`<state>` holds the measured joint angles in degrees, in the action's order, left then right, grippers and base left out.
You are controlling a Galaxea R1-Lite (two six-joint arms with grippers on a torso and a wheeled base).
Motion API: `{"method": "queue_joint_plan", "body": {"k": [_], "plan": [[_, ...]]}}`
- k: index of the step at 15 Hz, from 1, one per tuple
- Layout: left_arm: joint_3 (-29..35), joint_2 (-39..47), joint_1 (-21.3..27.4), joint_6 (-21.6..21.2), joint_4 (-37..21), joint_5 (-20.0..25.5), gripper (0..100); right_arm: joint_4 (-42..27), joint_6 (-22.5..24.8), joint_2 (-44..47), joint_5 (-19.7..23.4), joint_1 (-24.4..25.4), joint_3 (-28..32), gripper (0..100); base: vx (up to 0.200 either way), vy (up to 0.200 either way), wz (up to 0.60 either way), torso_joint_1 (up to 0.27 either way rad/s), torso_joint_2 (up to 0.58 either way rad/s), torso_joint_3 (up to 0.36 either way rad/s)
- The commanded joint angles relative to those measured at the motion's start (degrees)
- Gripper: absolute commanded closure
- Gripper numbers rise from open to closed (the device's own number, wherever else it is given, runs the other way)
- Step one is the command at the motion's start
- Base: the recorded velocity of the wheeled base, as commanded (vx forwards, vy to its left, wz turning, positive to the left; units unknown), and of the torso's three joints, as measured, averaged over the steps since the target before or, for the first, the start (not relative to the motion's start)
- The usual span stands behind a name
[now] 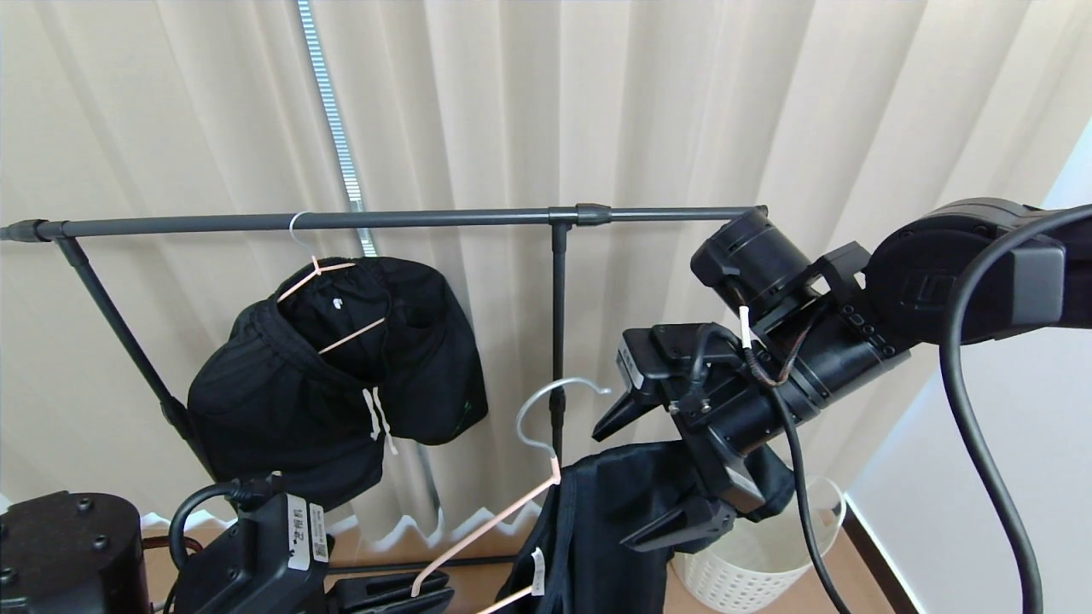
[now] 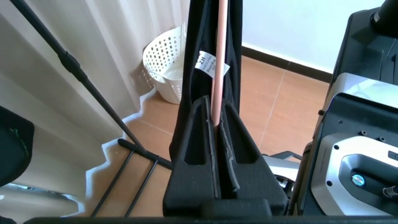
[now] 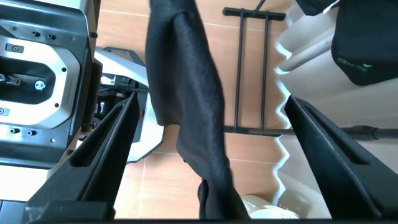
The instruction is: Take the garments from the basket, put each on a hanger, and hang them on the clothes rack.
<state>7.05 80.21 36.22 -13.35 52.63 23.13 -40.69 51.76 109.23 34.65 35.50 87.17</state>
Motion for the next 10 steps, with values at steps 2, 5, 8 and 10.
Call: {"method": "queue_joint_plan", "body": {"k": [2,5,8,10], "plan": [[0.07,0.12,-0.01,-0.01,0.02,-0.01,100,-0.09,0.01,-0.24,0.07,0.1,-0.25,100,0.0,0.0,0.0,0.0,0.0,0.0],[0.07,0.12,-0.01,-0.01,0.02,-0.01,100,-0.26,0.01,-0.95,0.07,0.1,-0.78,100,0.0,0.0,0.0,0.0,0.0,0.0],[0.07,0.29,-0.1,-0.01,0.02,-0.01,100,-0.7,0.01,-2.7,0.07,0.71,-1.31,100,0.0,0.0,0.0,0.0,0.0,0.0],[0.07,0.38,-0.18,-0.1,0.02,-0.01,100,-0.7,0.01,-3.14,-0.02,0.71,-1.66,100,0.0,0.0,0.0,0.0,0.0,0.0]]}}
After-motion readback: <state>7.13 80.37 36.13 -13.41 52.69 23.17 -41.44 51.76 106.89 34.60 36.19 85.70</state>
